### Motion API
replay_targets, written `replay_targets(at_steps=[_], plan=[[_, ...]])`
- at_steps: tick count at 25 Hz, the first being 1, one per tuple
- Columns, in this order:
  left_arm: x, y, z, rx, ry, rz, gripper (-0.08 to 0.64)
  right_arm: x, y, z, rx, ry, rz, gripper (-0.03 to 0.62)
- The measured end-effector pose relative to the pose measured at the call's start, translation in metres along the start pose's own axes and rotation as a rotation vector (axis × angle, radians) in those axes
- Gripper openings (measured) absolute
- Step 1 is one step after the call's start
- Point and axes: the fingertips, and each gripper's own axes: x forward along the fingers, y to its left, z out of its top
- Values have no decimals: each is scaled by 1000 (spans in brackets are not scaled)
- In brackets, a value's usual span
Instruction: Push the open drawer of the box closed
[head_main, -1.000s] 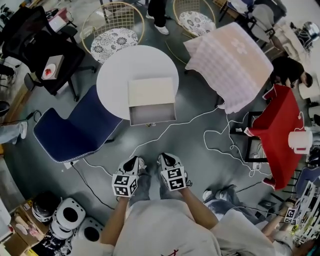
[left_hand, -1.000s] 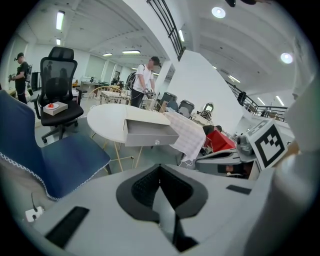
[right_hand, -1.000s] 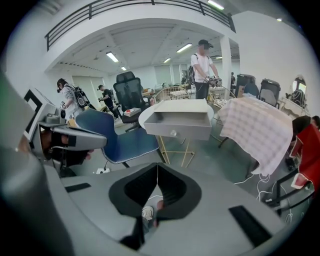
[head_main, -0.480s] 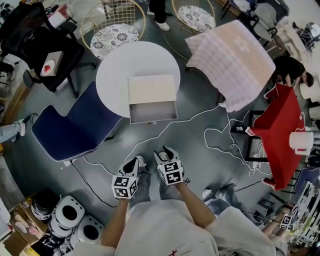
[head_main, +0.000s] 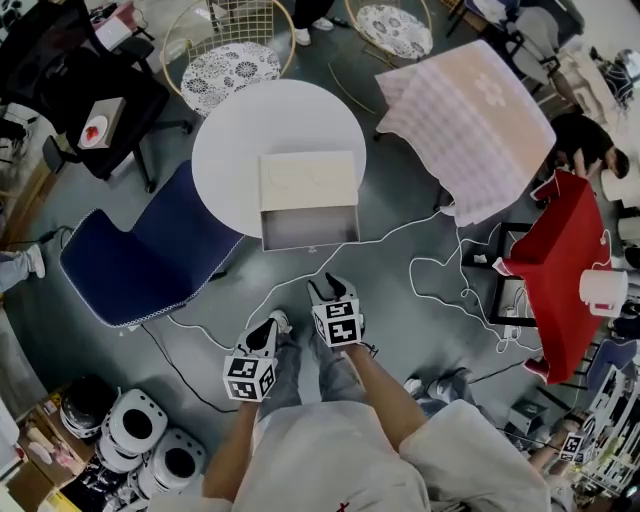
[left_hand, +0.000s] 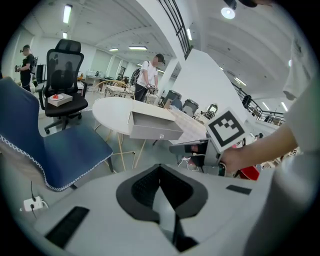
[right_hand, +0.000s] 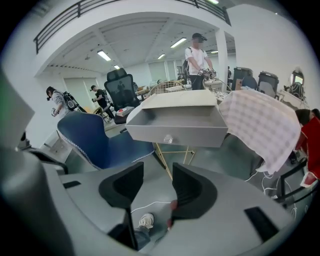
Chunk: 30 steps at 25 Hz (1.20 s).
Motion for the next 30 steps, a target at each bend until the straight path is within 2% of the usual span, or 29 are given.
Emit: replay_targets(at_steps=[4, 15, 18, 21, 30], plan=[[0, 7, -4, -28, 3, 12, 12, 23, -6, 15, 14, 8, -8, 192], [0, 17, -5, -31, 20, 18, 12, 58, -14, 32, 34, 25, -38, 160], [-3, 21, -4, -33, 27, 27, 12, 62, -17, 37, 38, 19, -59, 150], [-4, 25, -5, -35, 35, 33, 12, 64, -18, 42, 37, 14, -84, 82], [-2, 24, -9, -45, 35, 34, 12, 62, -18, 44, 20, 8, -99, 77]])
